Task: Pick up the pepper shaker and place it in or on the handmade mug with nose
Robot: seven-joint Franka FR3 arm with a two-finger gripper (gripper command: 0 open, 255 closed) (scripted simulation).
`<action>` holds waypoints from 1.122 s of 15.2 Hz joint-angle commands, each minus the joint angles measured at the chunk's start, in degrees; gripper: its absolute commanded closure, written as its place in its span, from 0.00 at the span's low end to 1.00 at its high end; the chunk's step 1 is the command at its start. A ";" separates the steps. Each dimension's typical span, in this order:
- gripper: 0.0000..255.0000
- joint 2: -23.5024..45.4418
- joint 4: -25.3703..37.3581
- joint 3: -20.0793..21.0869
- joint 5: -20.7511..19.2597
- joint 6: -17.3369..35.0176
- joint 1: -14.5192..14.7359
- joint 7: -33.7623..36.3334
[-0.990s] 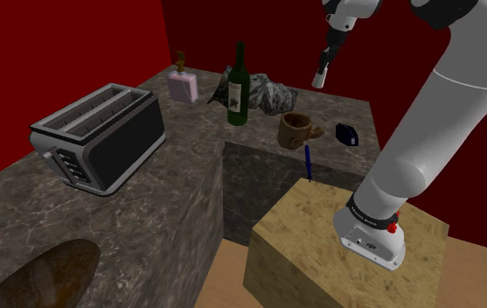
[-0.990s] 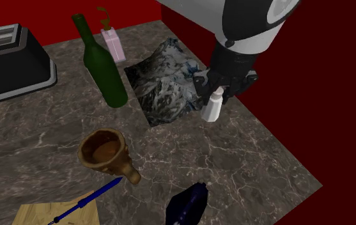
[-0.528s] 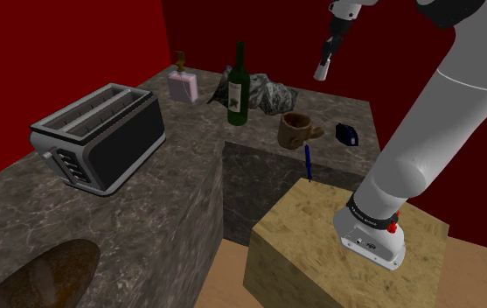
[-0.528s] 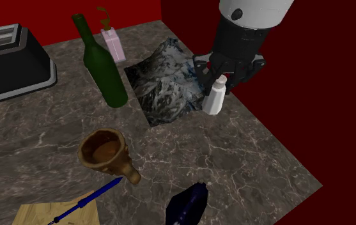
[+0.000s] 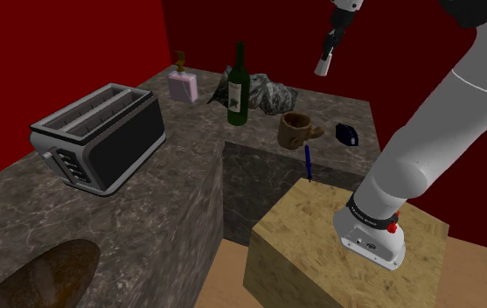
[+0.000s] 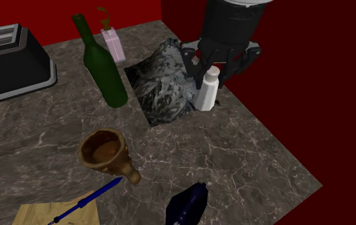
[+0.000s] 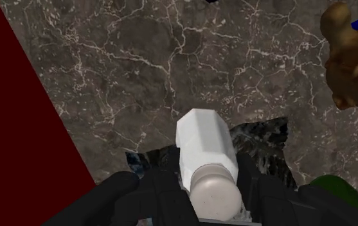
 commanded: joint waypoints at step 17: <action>1.00 -35.03 -28.06 23.77 -9.29 -5.00 -0.61 28.40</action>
